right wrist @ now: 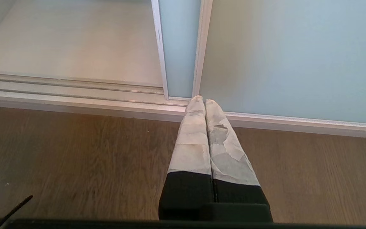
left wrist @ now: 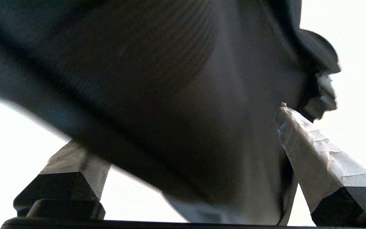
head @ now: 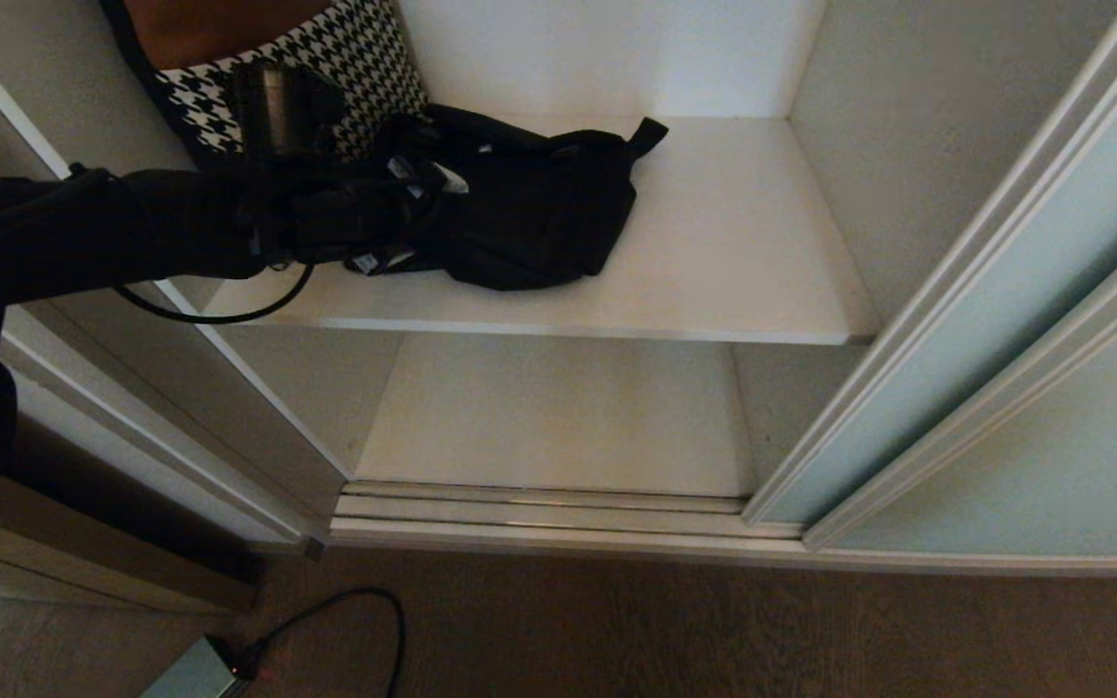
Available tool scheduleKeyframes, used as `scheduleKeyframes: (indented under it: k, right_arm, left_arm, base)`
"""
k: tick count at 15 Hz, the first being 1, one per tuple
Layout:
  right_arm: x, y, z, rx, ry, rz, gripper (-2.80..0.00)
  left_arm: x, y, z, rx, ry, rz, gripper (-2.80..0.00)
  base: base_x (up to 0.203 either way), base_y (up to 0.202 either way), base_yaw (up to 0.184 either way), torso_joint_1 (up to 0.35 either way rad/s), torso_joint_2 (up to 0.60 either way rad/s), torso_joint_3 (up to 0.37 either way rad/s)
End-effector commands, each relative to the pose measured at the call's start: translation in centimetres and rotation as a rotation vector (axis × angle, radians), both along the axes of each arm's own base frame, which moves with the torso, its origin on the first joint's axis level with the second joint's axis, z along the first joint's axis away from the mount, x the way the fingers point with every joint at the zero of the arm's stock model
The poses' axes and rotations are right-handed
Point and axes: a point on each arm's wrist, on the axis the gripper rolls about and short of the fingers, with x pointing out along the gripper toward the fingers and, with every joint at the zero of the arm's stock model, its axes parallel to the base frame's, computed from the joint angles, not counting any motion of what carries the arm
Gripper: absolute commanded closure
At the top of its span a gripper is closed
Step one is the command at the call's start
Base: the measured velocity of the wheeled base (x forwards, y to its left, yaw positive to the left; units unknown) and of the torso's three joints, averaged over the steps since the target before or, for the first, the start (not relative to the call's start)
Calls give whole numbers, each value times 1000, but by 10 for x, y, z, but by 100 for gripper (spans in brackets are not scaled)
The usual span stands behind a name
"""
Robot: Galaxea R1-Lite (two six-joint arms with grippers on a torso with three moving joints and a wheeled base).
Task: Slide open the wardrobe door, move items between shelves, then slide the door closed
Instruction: Place the bag on the lower shelf
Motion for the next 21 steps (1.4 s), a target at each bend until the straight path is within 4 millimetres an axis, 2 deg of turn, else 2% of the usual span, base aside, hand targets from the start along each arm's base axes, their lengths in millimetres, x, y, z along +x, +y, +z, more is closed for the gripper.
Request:
scheduleKeyframes:
  k: [1, 6, 10, 11, 18, 21]
  right_arm:
    - [0, 0, 0, 0, 0, 0, 0]
    - [0, 0, 0, 0, 1, 0, 0]
    - [0, 0, 0, 0, 2, 0, 0]
    - [0, 0, 0, 0, 0, 0, 0]
    - [0, 0, 0, 0, 0, 0, 0]
    - [0, 0, 0, 0, 0, 0, 0]
  left_arm:
    - [5, -1, -2, -11, -27, 0, -280]
    - [29, -6, -26, -13, -64, -3, -280]
    - [34, -6, -28, -21, -107, -5, -280]
    - [33, -6, -26, -22, -113, -7, 0]
    - [31, -8, -19, -27, -158, -24, 0]
    - [23, -12, -13, -1, -158, -39, 0]
  base:
    - [0, 0, 0, 0, 0, 0]
    - [0, 0, 0, 0, 0, 0]
    - [0, 0, 0, 0, 0, 0]
    - [0, 0, 0, 0, 0, 0]
    - [0, 0, 0, 0, 0, 0]
    - [0, 0, 0, 0, 0, 0]
